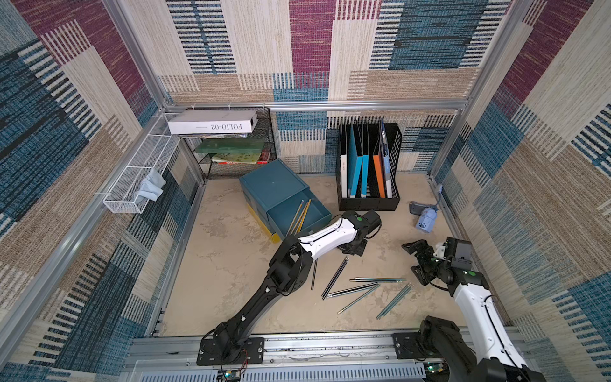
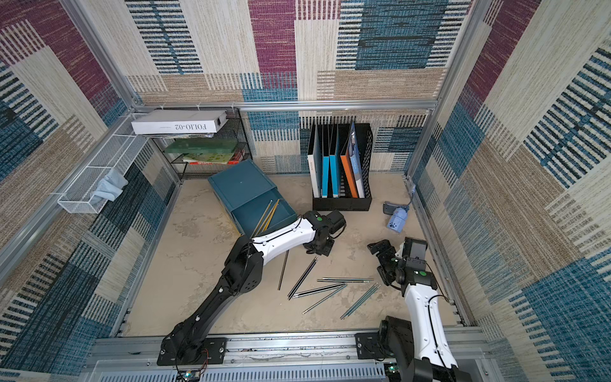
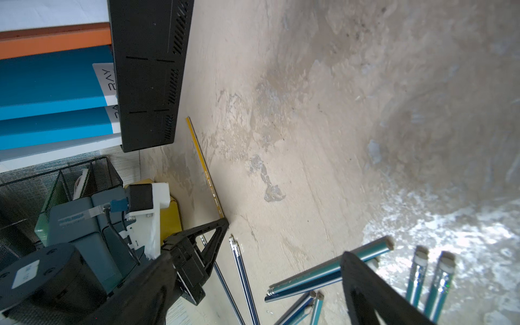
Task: Please place the pencils in the drawer according to their color
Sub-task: Pick up the pencil from the center of the board, then place the pencil in the drawer.
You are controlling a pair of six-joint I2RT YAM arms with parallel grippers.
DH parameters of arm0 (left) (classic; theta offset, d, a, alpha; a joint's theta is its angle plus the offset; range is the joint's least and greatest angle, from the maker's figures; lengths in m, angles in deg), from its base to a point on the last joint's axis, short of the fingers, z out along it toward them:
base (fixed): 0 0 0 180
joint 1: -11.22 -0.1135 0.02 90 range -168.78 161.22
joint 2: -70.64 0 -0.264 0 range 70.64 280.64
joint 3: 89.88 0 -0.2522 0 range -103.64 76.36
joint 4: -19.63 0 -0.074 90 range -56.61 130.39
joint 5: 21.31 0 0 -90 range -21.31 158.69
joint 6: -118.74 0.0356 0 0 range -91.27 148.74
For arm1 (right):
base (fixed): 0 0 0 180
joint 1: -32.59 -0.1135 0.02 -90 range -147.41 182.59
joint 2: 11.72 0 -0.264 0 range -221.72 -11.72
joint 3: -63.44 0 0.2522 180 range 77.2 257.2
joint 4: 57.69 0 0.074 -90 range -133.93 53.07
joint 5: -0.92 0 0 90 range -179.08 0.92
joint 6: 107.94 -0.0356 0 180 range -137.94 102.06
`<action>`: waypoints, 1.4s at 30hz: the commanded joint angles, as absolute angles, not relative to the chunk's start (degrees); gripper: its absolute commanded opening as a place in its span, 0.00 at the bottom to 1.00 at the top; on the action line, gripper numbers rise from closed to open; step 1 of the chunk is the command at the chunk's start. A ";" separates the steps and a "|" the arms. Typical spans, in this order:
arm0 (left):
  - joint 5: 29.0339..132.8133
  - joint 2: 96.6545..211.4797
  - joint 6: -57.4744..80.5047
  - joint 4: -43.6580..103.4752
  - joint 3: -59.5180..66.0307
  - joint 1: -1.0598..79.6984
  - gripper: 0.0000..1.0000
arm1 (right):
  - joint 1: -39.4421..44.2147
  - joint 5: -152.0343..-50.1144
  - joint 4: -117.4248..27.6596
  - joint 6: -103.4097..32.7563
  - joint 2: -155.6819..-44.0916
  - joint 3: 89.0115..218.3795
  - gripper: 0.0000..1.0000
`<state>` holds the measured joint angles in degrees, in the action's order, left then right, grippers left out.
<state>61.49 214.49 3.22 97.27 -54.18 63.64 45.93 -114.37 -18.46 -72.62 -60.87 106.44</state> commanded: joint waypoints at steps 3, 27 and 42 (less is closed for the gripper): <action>60.93 209.29 5.41 99.18 -54.29 64.14 0.00 | 45.95 -113.94 -18.09 -72.78 -60.54 106.94 0.96; 53.60 184.70 10.42 99.20 -51.38 67.87 0.00 | 45.86 -119.07 -17.02 -73.98 -57.78 109.43 0.95; 49.28 168.74 11.67 98.07 -32.79 55.94 0.00 | 32.91 -118.42 -22.50 -83.22 -56.00 113.49 0.94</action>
<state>50.54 170.60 10.91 98.49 -35.56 56.96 36.07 -120.67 -19.81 -80.05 -56.10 112.80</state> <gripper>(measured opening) 0.090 0.945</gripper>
